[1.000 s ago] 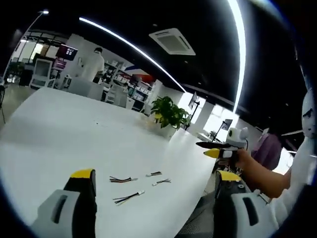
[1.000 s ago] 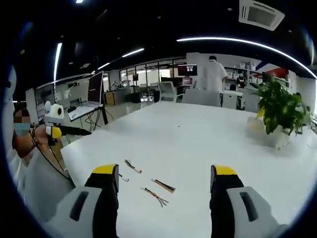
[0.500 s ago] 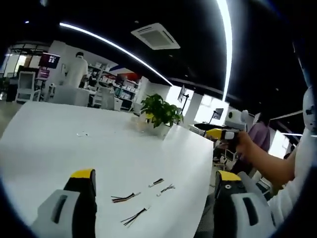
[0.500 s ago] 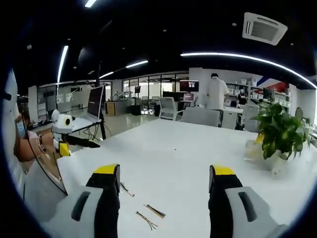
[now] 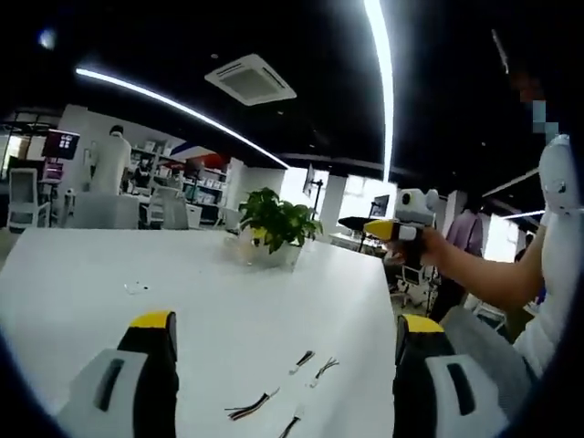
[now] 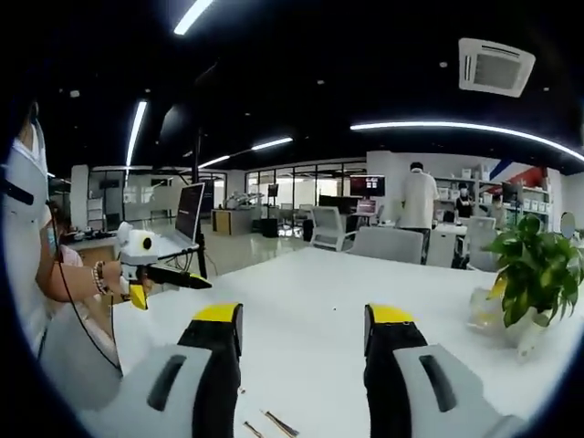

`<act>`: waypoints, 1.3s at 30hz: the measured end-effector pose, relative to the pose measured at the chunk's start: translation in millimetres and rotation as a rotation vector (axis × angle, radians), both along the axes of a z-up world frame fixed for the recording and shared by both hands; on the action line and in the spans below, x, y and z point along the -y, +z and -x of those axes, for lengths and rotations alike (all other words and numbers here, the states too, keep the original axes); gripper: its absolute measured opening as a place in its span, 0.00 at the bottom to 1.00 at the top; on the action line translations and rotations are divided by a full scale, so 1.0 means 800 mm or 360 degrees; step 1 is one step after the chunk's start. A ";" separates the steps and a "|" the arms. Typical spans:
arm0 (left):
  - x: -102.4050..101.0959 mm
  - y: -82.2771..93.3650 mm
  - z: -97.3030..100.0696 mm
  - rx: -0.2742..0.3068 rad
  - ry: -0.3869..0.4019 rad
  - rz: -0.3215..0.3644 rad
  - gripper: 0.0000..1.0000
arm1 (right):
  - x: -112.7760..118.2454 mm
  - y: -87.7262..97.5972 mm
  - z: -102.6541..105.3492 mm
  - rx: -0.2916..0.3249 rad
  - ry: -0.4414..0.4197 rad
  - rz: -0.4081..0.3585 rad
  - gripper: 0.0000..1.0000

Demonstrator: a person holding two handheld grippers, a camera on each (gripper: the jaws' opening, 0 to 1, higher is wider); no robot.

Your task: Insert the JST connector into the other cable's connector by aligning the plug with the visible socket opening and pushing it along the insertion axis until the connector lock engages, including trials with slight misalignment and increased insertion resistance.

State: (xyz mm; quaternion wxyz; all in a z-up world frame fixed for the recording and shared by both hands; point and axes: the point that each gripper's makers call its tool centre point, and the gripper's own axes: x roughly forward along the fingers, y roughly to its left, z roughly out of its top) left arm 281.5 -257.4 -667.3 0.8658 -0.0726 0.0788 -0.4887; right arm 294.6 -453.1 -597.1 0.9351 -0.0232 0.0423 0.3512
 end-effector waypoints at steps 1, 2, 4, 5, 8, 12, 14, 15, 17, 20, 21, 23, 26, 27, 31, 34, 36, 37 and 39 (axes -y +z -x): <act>0.001 -0.002 -0.002 -0.0001 -0.0009 0.0000 0.99 | -0.001 -0.003 -0.003 -0.0006 0.0009 0.0000 0.52; 0.004 -0.006 -0.004 0.0000 -0.0037 -0.0004 0.99 | -0.002 -0.009 -0.007 -0.0017 0.0018 0.0002 0.52; 0.006 -0.012 -0.008 -0.0007 -0.0050 -0.0003 0.99 | -0.005 -0.018 -0.012 -0.0037 0.0039 0.0005 0.52; 0.007 -0.014 -0.010 -0.0005 -0.0057 -0.0004 0.99 | -0.009 -0.023 -0.016 -0.0047 0.0064 0.0005 0.51; 0.013 -0.027 -0.014 -0.0002 -0.0114 -0.0039 0.97 | -0.023 -0.032 -0.021 -0.0050 0.0135 -0.0010 0.50; 0.019 -0.046 -0.022 -0.0077 -0.0140 -0.0057 0.94 | -0.039 -0.055 -0.027 -0.0095 0.0223 0.0017 0.51; 0.020 -0.059 -0.027 -0.0079 -0.0132 -0.0112 0.95 | -0.045 -0.072 -0.031 -0.0142 0.0252 0.0040 0.52; 0.022 -0.066 -0.028 -0.0076 -0.0146 -0.0134 0.94 | -0.048 -0.082 -0.033 -0.0168 0.0268 0.0048 0.52; 0.026 -0.076 -0.030 -0.0086 -0.0168 -0.0155 0.94 | -0.053 -0.097 -0.033 -0.0212 0.0313 0.0042 0.53; 0.033 -0.086 -0.031 -0.0122 -0.0209 -0.0144 0.93 | -0.060 -0.117 -0.034 -0.0262 0.0353 0.0061 0.53; 0.035 -0.089 -0.031 -0.0128 -0.0223 -0.0141 0.93 | -0.061 -0.126 -0.035 -0.0277 0.0363 0.0079 0.52; 0.039 -0.096 -0.032 -0.0122 -0.0244 -0.0154 0.93 | -0.063 -0.135 -0.035 -0.0303 0.0378 0.0075 0.53; 0.041 -0.107 -0.038 -0.0125 -0.0234 -0.0164 0.92 | -0.063 -0.151 -0.038 -0.0349 0.0397 0.0071 0.51; 0.041 -0.110 -0.038 -0.0127 -0.0238 -0.0167 0.92 | -0.063 -0.155 -0.039 -0.0361 0.0399 0.0076 0.51; 0.042 -0.129 -0.038 -0.0147 -0.0243 -0.0211 0.91 | -0.059 -0.173 -0.041 -0.0405 0.0393 0.0086 0.50; 0.042 -0.140 -0.038 -0.0147 -0.0240 -0.0251 0.91 | -0.054 -0.186 -0.045 -0.0435 0.0353 0.0115 0.49; 0.046 -0.144 -0.037 -0.0143 -0.0245 -0.0271 0.91 | -0.045 -0.202 -0.049 -0.0461 0.0311 0.0178 0.46; 0.047 -0.147 -0.037 -0.0136 -0.0249 -0.0284 0.90 | -0.045 -0.207 -0.048 -0.0471 0.0309 0.0187 0.45; 0.051 -0.152 -0.034 -0.0098 -0.0267 -0.0348 0.88 | -0.044 -0.219 -0.043 -0.0504 0.0321 0.0235 0.45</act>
